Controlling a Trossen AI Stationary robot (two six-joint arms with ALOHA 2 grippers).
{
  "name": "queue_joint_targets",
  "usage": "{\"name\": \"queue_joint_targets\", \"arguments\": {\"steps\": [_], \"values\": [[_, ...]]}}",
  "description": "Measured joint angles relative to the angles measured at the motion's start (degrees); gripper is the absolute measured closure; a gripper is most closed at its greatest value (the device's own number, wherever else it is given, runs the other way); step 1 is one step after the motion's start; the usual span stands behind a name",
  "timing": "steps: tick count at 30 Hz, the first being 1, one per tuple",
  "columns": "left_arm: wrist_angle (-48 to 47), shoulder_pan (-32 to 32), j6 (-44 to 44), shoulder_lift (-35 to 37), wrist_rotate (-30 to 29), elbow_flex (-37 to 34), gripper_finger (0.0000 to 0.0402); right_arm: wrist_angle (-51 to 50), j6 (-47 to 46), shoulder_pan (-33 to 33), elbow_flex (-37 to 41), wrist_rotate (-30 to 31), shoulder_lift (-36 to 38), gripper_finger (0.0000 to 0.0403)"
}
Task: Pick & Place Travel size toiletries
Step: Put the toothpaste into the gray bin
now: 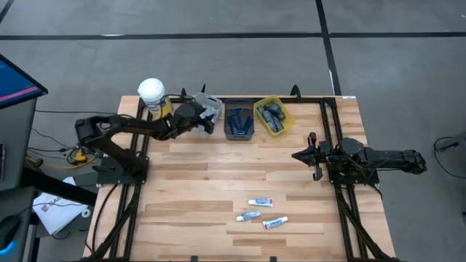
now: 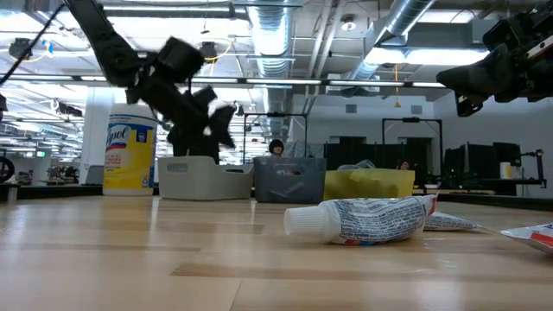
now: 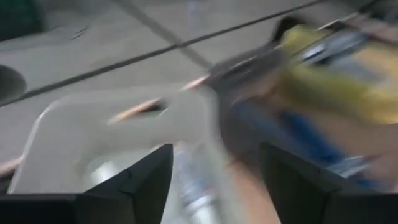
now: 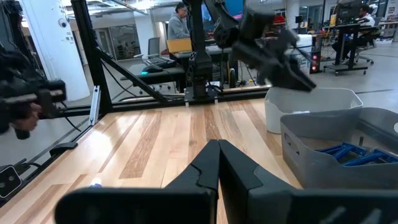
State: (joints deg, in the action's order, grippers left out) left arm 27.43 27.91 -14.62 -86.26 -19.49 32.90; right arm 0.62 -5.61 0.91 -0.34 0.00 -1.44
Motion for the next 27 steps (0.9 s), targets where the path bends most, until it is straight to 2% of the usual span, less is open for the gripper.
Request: {"name": "queue_joint_targets", "arguments": {"steps": [2, 6, 11, 16, 22, 25, 27], "values": [[0.07, -0.9, 1.59, 3.35, 2.38, 0.25, 0.0159, 0.0, 0.0, 0.0, 0.0, 0.01, 0.01, 0.0403], [0.23, -4.88, 5.14, 10.95, 3.37, 0.55, 0.0154, 0.0, 0.01, 0.0, -0.01, -0.01, -0.01, 0.0403], [0.13, -12.14, 6.87, 22.75, 3.36, 0.54, 0.0175, 0.0, 0.02, -0.02, -0.02, -0.01, 0.01, 0.0403], [0.13, -19.01, 6.9, 35.09, 0.89, 0.51, 0.0245, 0.0, 0.01, -0.02, -0.01, -0.01, 0.0, 0.0403], [-0.29, -25.97, 8.2, 46.96, 0.48, -1.94, 0.0382, 0.03, 0.02, -0.01, -0.01, 0.0, 0.0, 0.0403], [-0.65, -29.49, 8.38, 50.78, 0.02, -4.43, 0.0392, 1.68, -0.64, -0.01, 0.0, 0.02, -0.01, 0.0403], [-0.67, -31.92, 8.38, 52.58, -0.89, -6.21, 0.0398, 4.2, -7.24, -0.29, -0.02, -0.08, 0.01, 0.0403]]}}
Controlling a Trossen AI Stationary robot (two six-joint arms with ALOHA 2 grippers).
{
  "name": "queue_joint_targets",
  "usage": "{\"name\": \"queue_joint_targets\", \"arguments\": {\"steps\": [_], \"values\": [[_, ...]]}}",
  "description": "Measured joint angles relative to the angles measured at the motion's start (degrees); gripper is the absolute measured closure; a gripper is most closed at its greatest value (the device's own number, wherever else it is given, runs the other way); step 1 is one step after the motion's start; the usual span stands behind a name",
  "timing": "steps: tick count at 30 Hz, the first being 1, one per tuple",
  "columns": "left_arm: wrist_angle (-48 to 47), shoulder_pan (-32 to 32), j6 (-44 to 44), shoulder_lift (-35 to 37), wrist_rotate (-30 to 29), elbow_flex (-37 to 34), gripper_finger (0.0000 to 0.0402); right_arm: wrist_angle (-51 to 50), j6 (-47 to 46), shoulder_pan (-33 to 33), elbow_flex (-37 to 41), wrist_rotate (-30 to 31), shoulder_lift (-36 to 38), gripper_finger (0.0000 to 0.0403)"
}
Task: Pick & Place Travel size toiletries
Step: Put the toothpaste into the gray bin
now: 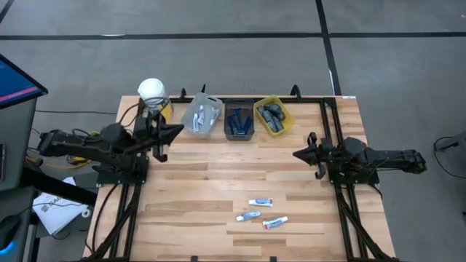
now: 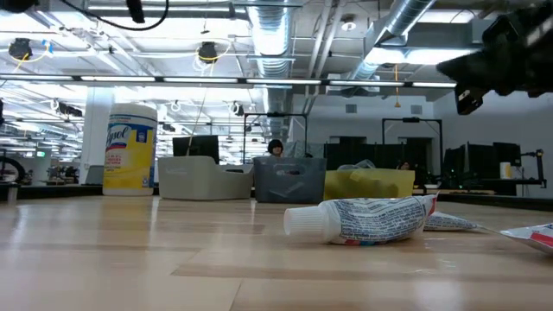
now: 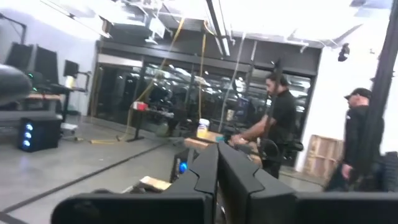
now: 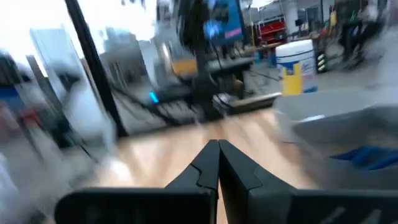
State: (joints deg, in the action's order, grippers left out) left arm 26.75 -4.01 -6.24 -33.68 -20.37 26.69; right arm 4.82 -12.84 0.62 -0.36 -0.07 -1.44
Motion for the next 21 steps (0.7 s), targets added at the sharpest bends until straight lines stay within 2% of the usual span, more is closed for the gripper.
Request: {"name": "queue_joint_targets", "arguments": {"steps": [3, 5, 8, 12, 17, 21], "values": [[0.16, -3.31, -0.01, 1.5, -2.0, -2.4, 0.04, 6.3, -14.16, -0.45, 0.0, 0.15, 0.03, 0.0403], [0.05, -5.29, -0.07, 1.96, -3.48, -3.67, 0.0401, 10.11, -19.18, -0.45, 0.0, 0.35, -0.02, 0.0403], [0.19, -7.55, -0.1, 1.93, -5.68, -4.57, 0.0401, 16.4, -20.85, -0.48, -0.04, 1.71, 0.0, 0.0403], [0.25, -8.91, -0.02, 1.93, -6.65, -4.71, 0.0401, 19.5, -25.01, -0.43, -1.1, 6.29, -0.06, 0.0403], [0.4, -10.0, 0.31, 2.68, -6.63, -4.71, 0.0401, 30.9, -24.47, -0.43, -1.6, 7.48, -0.01, 0.0403], [0.23, -10.01, 0.4, 3.39, -6.63, -4.74, 0.0401, 33.33, -26.31, -0.43, -1.62, 7.67, 0.0, 0.0403]]}}
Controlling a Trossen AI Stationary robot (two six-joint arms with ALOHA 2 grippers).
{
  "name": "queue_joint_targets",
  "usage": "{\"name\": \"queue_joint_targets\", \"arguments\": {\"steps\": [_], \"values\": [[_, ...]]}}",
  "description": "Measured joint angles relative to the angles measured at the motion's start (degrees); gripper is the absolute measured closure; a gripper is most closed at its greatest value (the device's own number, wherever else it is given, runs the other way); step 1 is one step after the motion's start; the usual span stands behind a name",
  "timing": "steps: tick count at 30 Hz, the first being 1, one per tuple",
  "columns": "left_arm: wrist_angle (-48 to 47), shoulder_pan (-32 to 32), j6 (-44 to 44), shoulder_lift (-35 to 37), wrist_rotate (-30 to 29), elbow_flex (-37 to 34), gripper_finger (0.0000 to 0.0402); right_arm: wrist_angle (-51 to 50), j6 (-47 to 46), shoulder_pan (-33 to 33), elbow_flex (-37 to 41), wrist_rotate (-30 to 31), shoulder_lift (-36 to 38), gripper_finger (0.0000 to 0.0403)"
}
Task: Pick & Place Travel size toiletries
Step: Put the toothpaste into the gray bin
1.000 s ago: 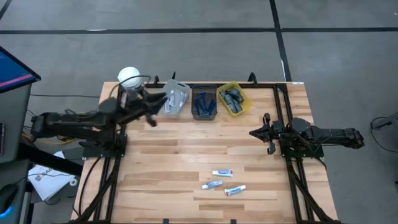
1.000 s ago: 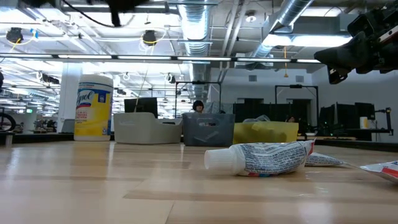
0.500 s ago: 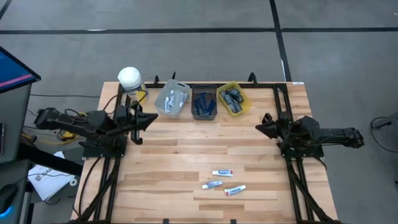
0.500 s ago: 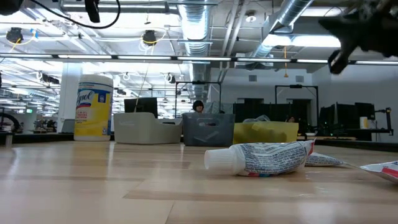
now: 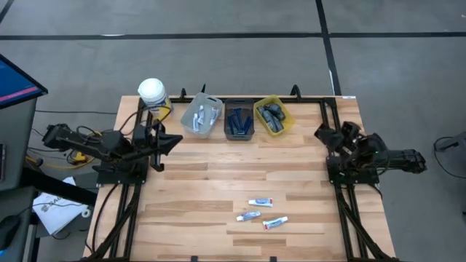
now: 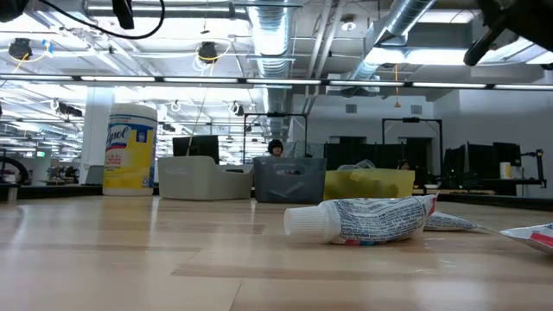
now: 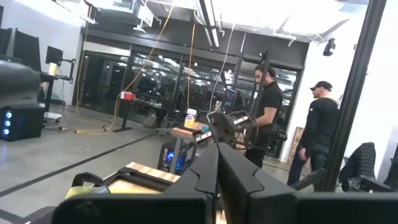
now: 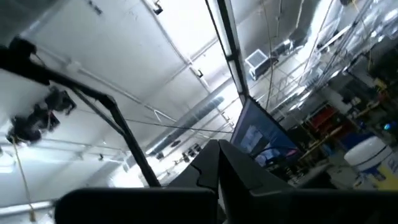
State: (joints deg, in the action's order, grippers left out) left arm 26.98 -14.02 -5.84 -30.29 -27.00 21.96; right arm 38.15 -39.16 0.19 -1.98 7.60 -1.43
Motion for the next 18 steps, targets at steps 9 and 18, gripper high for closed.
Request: {"name": "queue_joint_targets", "arguments": {"steps": [9, 18], "values": [[0.13, 0.02, 0.78, 1.46, 0.02, 0.0, 0.0401, -1.67, -9.81, 0.0, 0.0, 5.82, -0.02, 0.0403], [0.04, 0.02, 0.69, 1.87, 0.04, 0.0, 0.04, -9.82, -6.89, 1.0, -6.82, 3.03, -1.27, 0.0353]]}}
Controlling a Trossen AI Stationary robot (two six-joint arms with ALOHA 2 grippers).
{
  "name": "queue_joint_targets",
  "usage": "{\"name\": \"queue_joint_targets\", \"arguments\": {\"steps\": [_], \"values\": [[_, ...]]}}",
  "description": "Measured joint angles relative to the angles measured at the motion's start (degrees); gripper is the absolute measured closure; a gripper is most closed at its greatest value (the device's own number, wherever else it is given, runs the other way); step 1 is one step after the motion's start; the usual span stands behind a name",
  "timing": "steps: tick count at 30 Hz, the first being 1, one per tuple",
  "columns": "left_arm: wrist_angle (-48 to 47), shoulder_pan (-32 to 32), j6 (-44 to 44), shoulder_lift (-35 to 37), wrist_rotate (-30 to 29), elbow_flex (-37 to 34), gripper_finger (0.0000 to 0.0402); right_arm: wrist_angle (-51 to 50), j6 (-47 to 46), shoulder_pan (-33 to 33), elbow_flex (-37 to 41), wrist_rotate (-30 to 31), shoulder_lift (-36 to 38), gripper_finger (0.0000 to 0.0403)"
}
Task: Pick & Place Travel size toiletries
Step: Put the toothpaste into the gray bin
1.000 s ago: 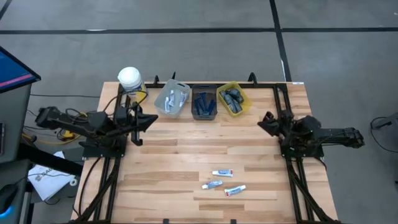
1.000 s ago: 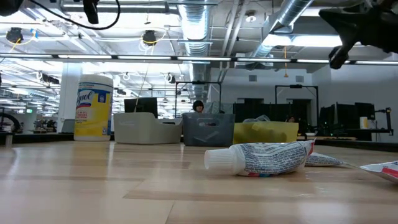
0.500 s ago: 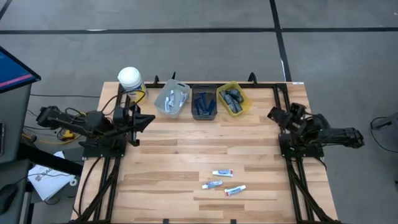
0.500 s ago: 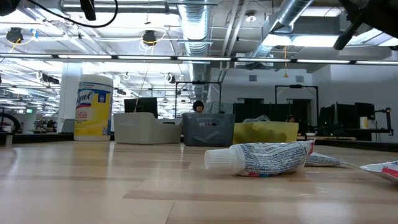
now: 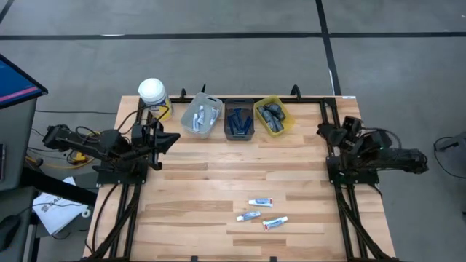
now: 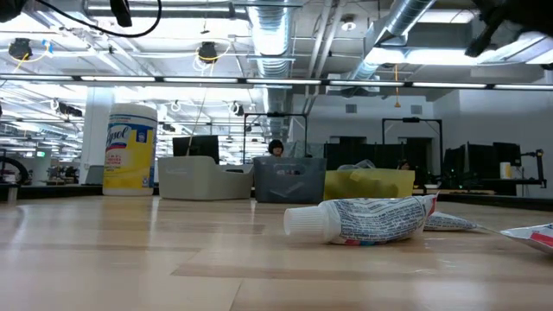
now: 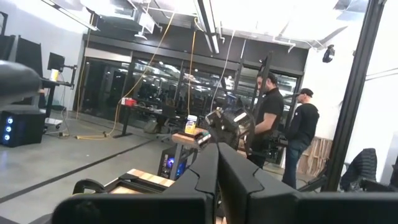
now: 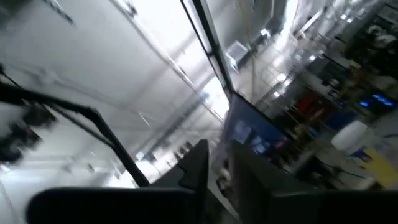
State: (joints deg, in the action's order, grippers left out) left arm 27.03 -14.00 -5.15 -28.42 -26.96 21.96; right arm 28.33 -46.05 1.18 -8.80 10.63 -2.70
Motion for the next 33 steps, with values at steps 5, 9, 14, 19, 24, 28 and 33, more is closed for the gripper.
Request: {"name": "queue_joint_targets", "arguments": {"steps": [5, 9, 14, 19, 24, 28, 33], "values": [[0.0, 0.0, 0.0, 0.0, -0.01, 0.0, 0.04, -28.68, 8.95, -1.78, -16.88, -2.04, -9.87, 0.0252], [0.0, 0.0, 0.0, 0.0, 0.0, 0.0, 0.04, -54.2, 15.48, -3.73, -28.4, -1.66, -22.95, 0.0173], [0.02, 0.02, -0.02, -0.01, 0.0, 0.0, 0.04, -65.52, 20.75, -7.34, -34.42, -3.1, -37.51, 0.0133], [0.04, 0.04, -0.2, -0.04, 0.0, 0.0, 0.04, -65.45, 28.38, -12.32, -36.4, -4.5, -51.87, 0.0132], [0.04, 0.04, -0.24, -0.07, 0.01, 0.0, 0.04, -64.68, 31.49, -15.63, -38.17, -4.83, -65.38, 0.0132], [0.02, 0.04, -0.24, -0.07, 0.0, 0.0, 0.04, -61.91, 33.46, -18.56, -39.47, -5.03, -75.19, 0.0132], [0.1, 0.04, -0.25, -0.07, 0.0, 0.0, 0.04, -58.58, 33.6, -21.54, -43.19, -6.27, -85.43, 0.0132]]}}
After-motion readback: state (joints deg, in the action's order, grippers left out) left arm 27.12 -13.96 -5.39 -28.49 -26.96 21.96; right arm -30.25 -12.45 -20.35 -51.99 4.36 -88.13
